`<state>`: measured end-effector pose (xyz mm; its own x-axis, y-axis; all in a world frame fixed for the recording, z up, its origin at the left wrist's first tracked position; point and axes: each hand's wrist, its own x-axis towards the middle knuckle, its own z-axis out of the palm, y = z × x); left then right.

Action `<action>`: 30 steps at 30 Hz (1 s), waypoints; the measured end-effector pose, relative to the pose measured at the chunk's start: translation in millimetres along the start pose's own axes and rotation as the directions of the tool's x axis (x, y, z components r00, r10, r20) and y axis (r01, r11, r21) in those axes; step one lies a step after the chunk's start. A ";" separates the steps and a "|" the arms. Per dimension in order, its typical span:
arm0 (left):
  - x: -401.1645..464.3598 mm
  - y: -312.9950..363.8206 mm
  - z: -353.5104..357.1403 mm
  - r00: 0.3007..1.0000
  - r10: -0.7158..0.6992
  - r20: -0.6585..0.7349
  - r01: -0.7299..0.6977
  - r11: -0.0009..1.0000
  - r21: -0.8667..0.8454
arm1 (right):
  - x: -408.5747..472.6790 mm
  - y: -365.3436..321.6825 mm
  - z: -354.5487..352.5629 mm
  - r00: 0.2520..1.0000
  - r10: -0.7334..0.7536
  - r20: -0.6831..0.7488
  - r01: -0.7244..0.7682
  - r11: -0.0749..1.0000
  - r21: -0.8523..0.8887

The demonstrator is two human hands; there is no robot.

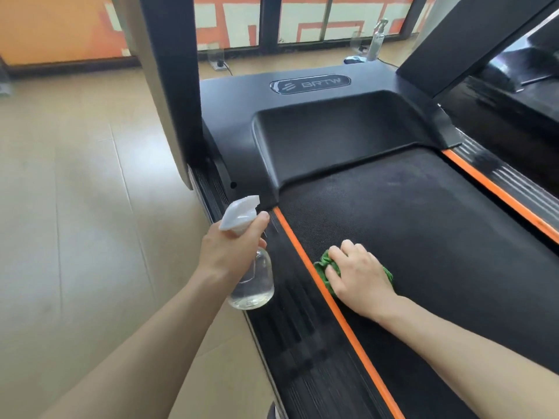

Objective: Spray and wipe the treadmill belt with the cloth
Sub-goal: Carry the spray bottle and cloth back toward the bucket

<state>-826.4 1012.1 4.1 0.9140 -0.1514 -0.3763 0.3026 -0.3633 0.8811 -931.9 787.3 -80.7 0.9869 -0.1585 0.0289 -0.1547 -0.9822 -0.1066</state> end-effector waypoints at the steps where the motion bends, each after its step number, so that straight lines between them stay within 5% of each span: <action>1: -11.1 -3.8 -12.2 1.000 -0.022 0.010 0.022 1.000 -0.020 | -17.7 1.0 -5.5 0.998 0.008 0.062 -0.007 1.000 -0.022; 5: -46.4 -13.1 -61.3 0.999 -0.033 0.037 0.036 0.996 -0.082 | -35.8 -0.6 -52.8 0.881 0.125 0.457 -0.125 0.992 -0.031; 8: -72.4 -1.6 -93.9 0.999 0.010 0.031 -0.005 0.990 -0.140 | -8.1 -42.1 -111.6 0.865 0.148 0.480 -0.335 0.882 0.332; 10: -84.3 9.3 -110.9 0.998 0.028 0.057 -0.019 0.988 -0.154 | 10.3 -85.4 -144.0 0.862 0.002 0.506 -0.442 0.489 0.752; 12: -99.5 20.6 -136.1 0.996 0.022 0.085 -0.003 0.976 -0.217 | 19.6 -137.8 -170.4 0.786 -0.316 0.532 -0.555 0.018 0.831; 14: -109.7 31.5 -159.2 0.993 0.009 0.118 0.026 0.957 -0.290 | 23.2 -179.9 -180.8 0.729 -0.459 0.507 -0.617 -0.122 0.777; 20: -133.7 40.3 -204.9 0.967 0.048 0.250 0.002 0.980 -0.197 | 9.1 -250.7 -185.8 0.657 -0.548 0.518 -0.714 -0.230 0.662; 24: -138.8 21.0 -216.8 0.996 0.025 0.082 -0.015 0.993 -0.117 | 5.4 -270.9 -176.6 0.667 -0.455 0.590 -0.735 -0.275 0.620; 30: -142.3 8.3 -242.0 0.992 0.025 -0.122 -0.029 0.999 -0.031 | 1.2 -292.8 -161.4 0.723 -0.241 0.648 -0.666 0.007 0.746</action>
<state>-888.5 1253.1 134.2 0.9475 -0.0469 -0.3165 0.2843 -0.3299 0.9002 -892.8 1058.4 111.0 0.7798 0.1873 -0.5974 -0.6249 0.1740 -0.7611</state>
